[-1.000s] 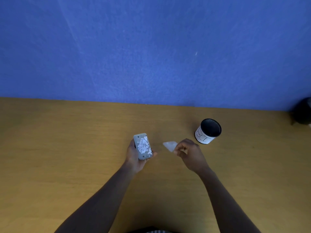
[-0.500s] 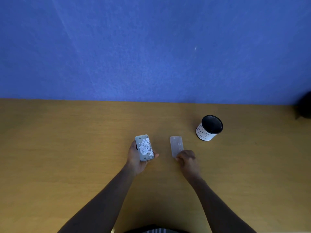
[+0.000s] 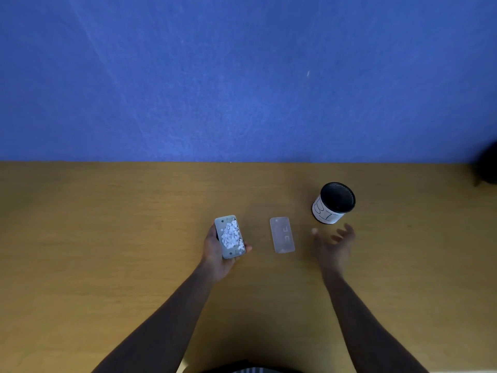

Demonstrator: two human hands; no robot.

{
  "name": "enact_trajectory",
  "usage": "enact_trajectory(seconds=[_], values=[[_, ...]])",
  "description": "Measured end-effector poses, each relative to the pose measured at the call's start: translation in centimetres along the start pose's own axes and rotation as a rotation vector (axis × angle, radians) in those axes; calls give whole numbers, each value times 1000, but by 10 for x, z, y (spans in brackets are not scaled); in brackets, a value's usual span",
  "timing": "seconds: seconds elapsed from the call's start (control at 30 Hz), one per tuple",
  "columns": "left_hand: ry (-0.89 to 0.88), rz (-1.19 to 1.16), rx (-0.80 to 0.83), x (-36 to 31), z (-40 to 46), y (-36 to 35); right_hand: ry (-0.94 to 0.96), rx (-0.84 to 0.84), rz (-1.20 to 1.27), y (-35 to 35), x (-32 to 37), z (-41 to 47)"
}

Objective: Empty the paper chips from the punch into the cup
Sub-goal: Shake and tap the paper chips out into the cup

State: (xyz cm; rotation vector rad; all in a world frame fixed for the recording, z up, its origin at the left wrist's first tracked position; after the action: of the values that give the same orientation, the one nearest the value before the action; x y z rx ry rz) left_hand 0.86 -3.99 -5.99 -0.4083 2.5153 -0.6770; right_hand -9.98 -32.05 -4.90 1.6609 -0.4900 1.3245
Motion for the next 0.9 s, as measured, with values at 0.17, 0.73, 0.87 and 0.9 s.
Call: enact_trajectory(seconds=[0.17,0.73,0.87,0.9], values=[[-25,27,27,-3,2,-1,-17,46,67,-2,15,38],[-55,-49,76,-16,4,-11,132,252,143,-42,60,45],[-106,-83,96,-38,-1,-19,181,384,138,-66,80,16],[-125,-93,92,-44,-2,-19,188,416,137,-72,85,7]])
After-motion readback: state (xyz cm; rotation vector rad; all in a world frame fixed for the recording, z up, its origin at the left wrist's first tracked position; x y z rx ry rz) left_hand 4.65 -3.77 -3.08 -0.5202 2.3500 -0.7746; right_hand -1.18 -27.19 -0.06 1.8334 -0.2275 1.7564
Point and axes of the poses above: each hand's wrist, its own z-axis towards the middle knuckle, its own y-axis out of the back of the hand, x = y × z, the point moved 8 cm from there along z, towards the middle knuckle, and after that the axes turned 9 degrees about y, right-handed, at the moved point
